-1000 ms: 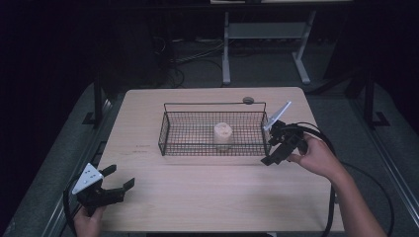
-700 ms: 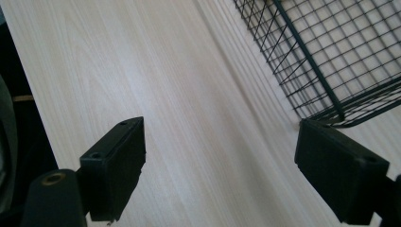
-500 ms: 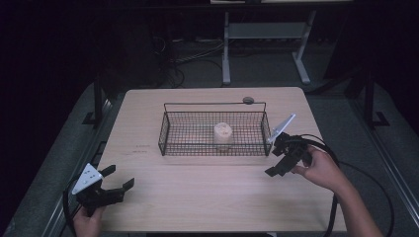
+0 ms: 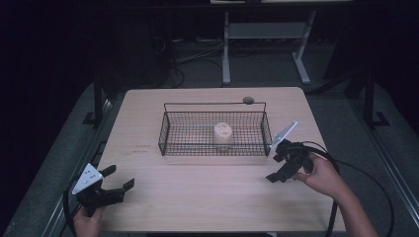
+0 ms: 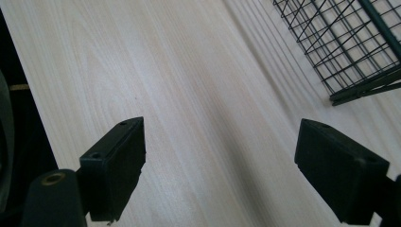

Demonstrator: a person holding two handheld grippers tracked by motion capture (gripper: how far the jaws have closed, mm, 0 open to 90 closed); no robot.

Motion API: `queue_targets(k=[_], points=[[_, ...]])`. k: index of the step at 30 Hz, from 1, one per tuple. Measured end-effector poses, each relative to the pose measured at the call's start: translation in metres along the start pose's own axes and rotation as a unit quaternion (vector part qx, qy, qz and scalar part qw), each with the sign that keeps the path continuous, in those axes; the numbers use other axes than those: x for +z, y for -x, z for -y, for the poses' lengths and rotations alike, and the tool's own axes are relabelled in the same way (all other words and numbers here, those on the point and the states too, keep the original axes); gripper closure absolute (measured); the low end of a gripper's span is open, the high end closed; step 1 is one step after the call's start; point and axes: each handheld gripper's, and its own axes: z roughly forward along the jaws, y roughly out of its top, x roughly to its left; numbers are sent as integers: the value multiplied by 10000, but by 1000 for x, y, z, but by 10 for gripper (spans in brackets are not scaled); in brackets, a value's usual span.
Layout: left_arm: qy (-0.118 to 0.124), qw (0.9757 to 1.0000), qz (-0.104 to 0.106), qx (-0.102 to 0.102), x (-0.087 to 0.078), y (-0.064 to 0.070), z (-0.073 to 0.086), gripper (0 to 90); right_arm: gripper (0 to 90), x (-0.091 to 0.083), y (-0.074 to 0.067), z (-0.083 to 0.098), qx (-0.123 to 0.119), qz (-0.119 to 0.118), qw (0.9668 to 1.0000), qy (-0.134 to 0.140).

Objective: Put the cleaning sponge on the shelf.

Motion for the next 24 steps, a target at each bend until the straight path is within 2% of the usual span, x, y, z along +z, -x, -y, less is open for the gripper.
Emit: queue_targets(k=[24], points=[[-14,10000,33,28,2,1,-1,139,165,15,-20,18,-97,-98,9999,93]])
